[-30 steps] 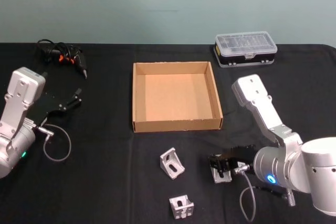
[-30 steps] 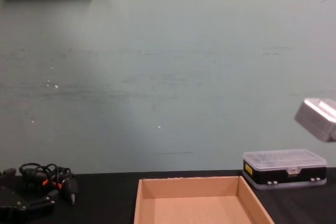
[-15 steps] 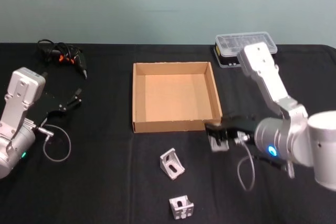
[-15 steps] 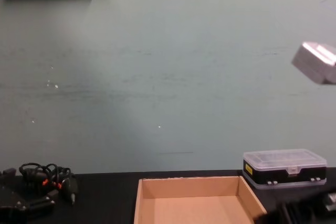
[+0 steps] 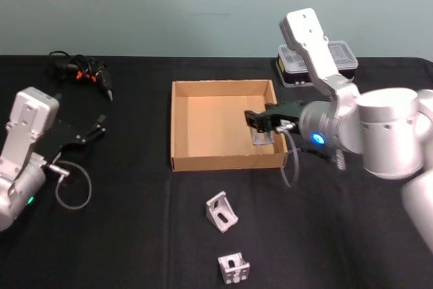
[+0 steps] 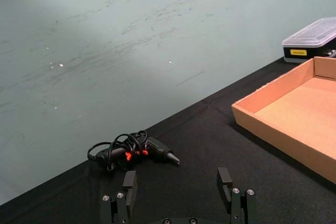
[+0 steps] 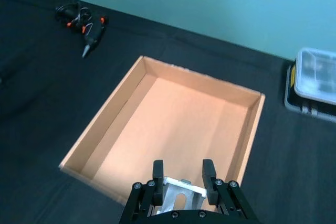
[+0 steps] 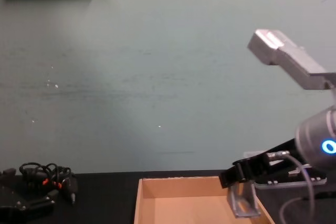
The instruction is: Use one hand to pick up the angle iron from the table and place it into the box.
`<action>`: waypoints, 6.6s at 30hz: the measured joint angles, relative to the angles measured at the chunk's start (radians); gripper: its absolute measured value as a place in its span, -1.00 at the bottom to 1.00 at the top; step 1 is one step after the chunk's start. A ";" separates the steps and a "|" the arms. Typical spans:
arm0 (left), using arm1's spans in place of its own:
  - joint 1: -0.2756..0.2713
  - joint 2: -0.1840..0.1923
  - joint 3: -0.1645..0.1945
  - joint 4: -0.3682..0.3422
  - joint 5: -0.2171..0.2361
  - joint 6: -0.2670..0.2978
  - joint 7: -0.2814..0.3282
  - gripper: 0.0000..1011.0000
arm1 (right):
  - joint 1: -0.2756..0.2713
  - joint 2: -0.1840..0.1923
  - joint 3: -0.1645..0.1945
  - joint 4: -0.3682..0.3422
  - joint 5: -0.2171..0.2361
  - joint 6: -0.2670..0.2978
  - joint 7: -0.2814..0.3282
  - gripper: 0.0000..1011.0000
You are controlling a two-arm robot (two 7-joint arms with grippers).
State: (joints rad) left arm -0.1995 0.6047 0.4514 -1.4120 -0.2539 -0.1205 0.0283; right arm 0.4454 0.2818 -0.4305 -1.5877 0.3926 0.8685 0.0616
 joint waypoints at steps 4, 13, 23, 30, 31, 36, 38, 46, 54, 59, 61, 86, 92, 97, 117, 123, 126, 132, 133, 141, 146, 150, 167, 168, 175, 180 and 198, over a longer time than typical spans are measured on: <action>0.000 0.000 0.000 0.000 0.000 0.000 0.000 0.98 | 0.062 -0.021 -0.027 0.112 -0.026 -0.063 0.032 -0.11; 0.000 0.000 0.000 0.000 0.000 0.000 0.000 0.98 | 0.143 -0.063 -0.060 0.303 -0.069 -0.229 0.106 -0.11; 0.000 0.000 0.000 0.000 0.000 0.000 0.000 0.98 | 0.171 -0.097 -0.074 0.423 -0.123 -0.360 0.122 -0.11; 0.000 0.000 0.000 0.000 0.000 0.000 0.000 0.98 | 0.196 -0.119 -0.072 0.501 -0.152 -0.405 0.121 -0.11; 0.000 0.000 0.000 0.000 0.000 0.000 0.000 0.98 | 0.201 -0.125 -0.069 0.519 -0.157 -0.414 0.121 -0.11; 0.000 0.000 0.000 0.000 0.000 0.000 0.000 0.98 | 0.214 -0.138 -0.059 0.562 -0.170 -0.433 0.115 -0.11; 0.000 0.000 0.000 0.000 0.000 0.000 0.000 0.98 | 0.218 -0.143 -0.055 0.576 -0.176 -0.439 0.114 -0.11; 0.000 0.000 0.000 0.000 0.000 0.000 0.000 0.98 | 0.233 -0.159 -0.045 0.620 -0.193 -0.457 0.113 -0.11; 0.000 0.000 0.000 0.000 0.000 0.000 0.000 0.98 | 0.232 -0.158 -0.045 0.616 -0.192 -0.457 0.112 -0.09; 0.000 0.000 0.000 0.000 0.000 0.000 0.000 0.98 | 0.231 -0.157 -0.045 0.614 -0.191 -0.456 0.111 0.19; 0.000 0.000 0.000 0.000 0.000 0.000 0.000 0.98 | 0.230 -0.157 -0.045 0.613 -0.191 -0.455 0.111 0.30; 0.000 0.000 0.000 0.000 0.000 0.000 0.000 0.98 | 0.105 -0.085 0.009 0.358 -0.168 -0.378 0.161 0.99; 0.000 0.000 0.000 0.000 0.000 0.000 0.000 0.98 | -0.011 -0.015 0.049 0.119 -0.141 -0.254 0.202 0.99; 0.000 0.000 0.000 0.000 0.000 0.000 0.000 0.98 | -0.104 0.036 0.073 -0.060 -0.125 -0.143 0.221 0.99; 0.000 0.000 0.000 0.000 0.000 0.000 0.000 0.98 | -0.250 0.089 -0.022 -0.317 -0.166 0.098 0.274 0.99; 0.000 0.000 0.000 0.000 0.000 0.000 0.000 0.98 | -0.220 0.053 -0.051 -0.267 -0.188 0.124 0.276 0.99; 0.000 0.000 0.000 0.000 0.000 0.000 0.000 0.98 | -0.209 0.035 -0.065 -0.246 -0.201 0.137 0.275 0.99; 0.000 0.000 0.000 0.000 0.000 0.000 0.000 0.98 | -0.195 0.003 -0.088 -0.211 -0.237 0.142 0.256 0.99; 0.000 0.000 0.000 0.000 0.000 0.000 0.000 0.98 | -0.194 -0.002 -0.090 -0.206 -0.241 0.143 0.253 0.99; 0.000 0.000 0.000 0.000 0.000 0.000 0.000 0.98 | -0.177 -0.055 -0.091 -0.150 -0.276 0.160 0.222 0.99; 0.000 0.000 0.000 0.000 0.000 0.000 0.000 0.98 | -0.166 -0.083 -0.088 -0.109 -0.286 0.157 0.221 0.99; 0.000 0.000 0.000 0.000 0.000 0.000 0.000 0.98 | -0.160 -0.096 -0.088 -0.086 -0.293 0.154 0.221 0.99; 0.000 0.000 0.000 0.000 0.000 0.000 0.000 0.98 | -0.159 -0.113 -0.084 -0.067 -0.313 0.148 0.228 0.97; 0.000 0.000 0.000 0.000 0.000 0.000 0.000 0.98 | -0.159 -0.113 -0.084 -0.067 -0.313 0.148 0.228 0.95; 0.000 0.000 0.000 0.000 0.000 0.000 0.000 0.98 | -0.159 -0.112 -0.085 -0.068 -0.312 0.148 0.227 0.64; 0.000 0.000 0.000 0.000 0.000 0.000 0.000 0.98 | -0.159 -0.112 -0.085 -0.068 -0.312 0.148 0.227 0.30; 0.000 0.000 0.000 0.000 0.000 0.000 0.000 0.98 | -0.163 -0.110 -0.083 -0.076 -0.314 0.137 0.229 -0.10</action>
State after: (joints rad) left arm -0.1995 0.6047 0.4514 -1.4120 -0.2539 -0.1206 0.0283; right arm 0.2828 0.1722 -0.5140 -1.6633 0.0789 1.0059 0.2910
